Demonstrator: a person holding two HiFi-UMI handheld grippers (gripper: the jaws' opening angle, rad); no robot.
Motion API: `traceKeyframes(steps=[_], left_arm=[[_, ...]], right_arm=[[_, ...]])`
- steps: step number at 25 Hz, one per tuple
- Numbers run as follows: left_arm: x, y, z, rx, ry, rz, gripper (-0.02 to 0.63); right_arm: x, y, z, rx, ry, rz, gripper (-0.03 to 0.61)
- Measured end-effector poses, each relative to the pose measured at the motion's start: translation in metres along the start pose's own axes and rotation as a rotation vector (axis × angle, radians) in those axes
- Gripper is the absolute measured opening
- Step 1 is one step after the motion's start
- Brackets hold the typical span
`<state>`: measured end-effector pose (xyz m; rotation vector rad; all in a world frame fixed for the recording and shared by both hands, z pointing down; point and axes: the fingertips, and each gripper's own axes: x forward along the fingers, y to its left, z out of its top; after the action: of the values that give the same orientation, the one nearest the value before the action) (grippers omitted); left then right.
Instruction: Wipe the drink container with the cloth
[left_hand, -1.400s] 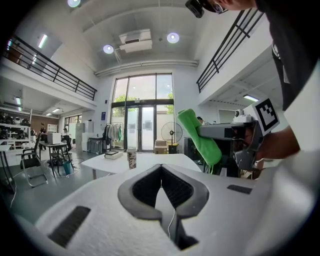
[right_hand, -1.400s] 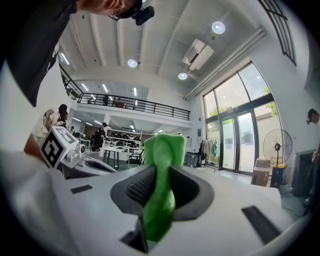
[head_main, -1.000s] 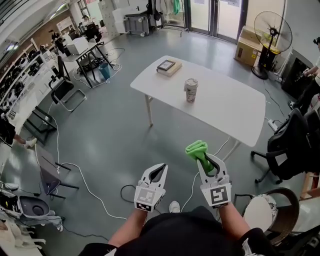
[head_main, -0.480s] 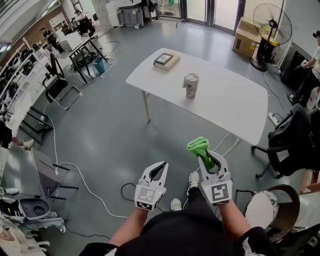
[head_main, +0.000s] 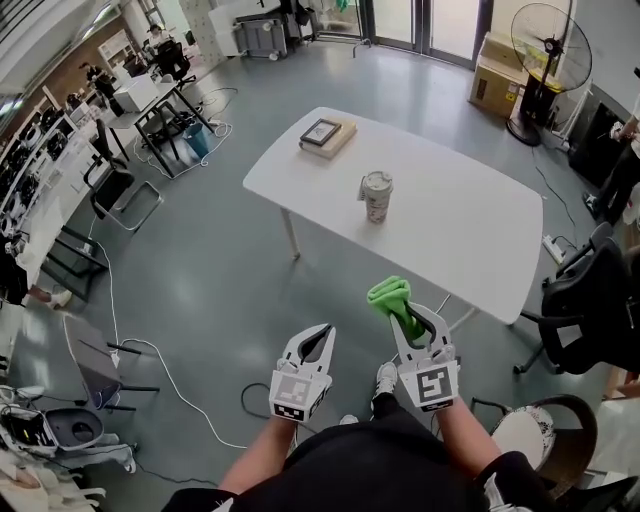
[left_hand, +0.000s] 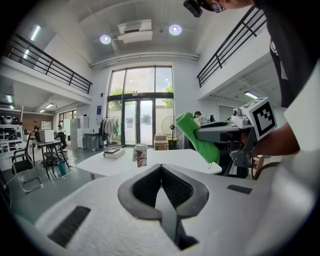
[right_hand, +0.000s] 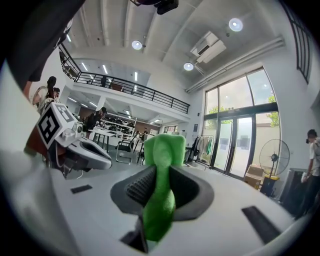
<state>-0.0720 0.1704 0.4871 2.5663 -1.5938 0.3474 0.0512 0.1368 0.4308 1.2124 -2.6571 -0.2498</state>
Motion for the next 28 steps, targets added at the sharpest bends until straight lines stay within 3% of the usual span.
traceKeyframes(steps=[9,14,18,28], left_arm=[[0.07,0.016,0.02,-0.001,0.022,0.055,0.014],[0.091,0.021,0.021,-0.001,0.031,0.097,0.014],[0.098,0.034,0.015,-0.022,0.044,0.134,0.014],[0.132,0.078,0.014,-0.058,0.032,0.133,0.014]], right_arm=[[0.046,-0.055,-0.01,-0.025,0.01,0.079,0.089],[0.062,-0.078,-0.026,-0.125,0.022,0.119,0.089],[0.08,-0.085,-0.029,-0.132,0.012,0.132,0.089],[0.138,-0.093,-0.037,-0.373,0.075,0.144,0.089]])
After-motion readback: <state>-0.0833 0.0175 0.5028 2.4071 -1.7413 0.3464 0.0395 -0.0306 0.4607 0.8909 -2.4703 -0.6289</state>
